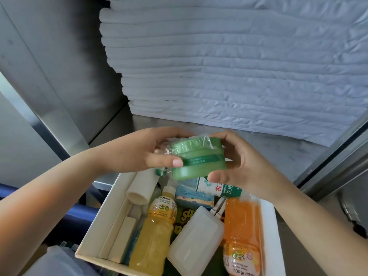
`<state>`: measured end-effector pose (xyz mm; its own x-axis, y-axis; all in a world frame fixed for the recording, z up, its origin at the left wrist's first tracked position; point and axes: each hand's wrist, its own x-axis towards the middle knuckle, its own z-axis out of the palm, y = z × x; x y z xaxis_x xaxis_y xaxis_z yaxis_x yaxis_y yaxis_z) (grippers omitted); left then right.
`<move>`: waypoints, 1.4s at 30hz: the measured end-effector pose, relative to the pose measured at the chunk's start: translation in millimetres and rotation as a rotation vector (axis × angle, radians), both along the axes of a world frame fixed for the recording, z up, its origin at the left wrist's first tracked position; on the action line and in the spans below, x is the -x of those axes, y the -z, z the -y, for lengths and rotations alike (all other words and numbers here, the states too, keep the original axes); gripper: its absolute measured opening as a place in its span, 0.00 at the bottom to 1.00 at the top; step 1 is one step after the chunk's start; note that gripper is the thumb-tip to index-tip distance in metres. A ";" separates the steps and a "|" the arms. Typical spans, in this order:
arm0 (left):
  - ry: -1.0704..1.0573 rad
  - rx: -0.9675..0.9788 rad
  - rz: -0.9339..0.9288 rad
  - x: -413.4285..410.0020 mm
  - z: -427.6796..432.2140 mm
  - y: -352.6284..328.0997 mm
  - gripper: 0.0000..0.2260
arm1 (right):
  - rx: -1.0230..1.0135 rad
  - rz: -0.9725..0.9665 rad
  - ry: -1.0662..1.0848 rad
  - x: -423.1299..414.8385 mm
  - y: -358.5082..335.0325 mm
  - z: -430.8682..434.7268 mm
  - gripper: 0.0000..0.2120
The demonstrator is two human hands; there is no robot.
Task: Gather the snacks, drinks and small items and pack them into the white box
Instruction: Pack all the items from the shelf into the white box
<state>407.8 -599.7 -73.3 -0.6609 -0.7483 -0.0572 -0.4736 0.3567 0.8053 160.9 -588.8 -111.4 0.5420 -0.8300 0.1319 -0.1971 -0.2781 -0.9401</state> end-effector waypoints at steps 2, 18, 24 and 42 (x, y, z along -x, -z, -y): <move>0.053 -0.027 0.005 0.9 -2.8 4.3 0.26 | -0.026 -0.061 -0.023 3.3 1.2 -7.1 0.32; 0.062 -0.104 -0.003 9.1 -20.5 26.7 0.22 | -0.159 -0.148 -0.034 11.9 12.1 -32.4 0.34; 0.035 -0.096 0.044 11.2 -26.9 21.2 0.21 | -0.185 -0.144 -0.127 16.9 12.2 -32.1 0.28; -0.175 0.262 0.218 30.4 -37.5 20.1 0.23 | -0.154 -0.415 -0.294 18.3 6.9 -26.3 0.38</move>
<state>377.4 -562.2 -93.4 -0.5150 -0.8568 0.0255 -0.6961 0.4353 0.5710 142.6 -562.5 -118.3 0.7352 -0.6284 -0.2543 -0.4956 -0.2423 -0.8341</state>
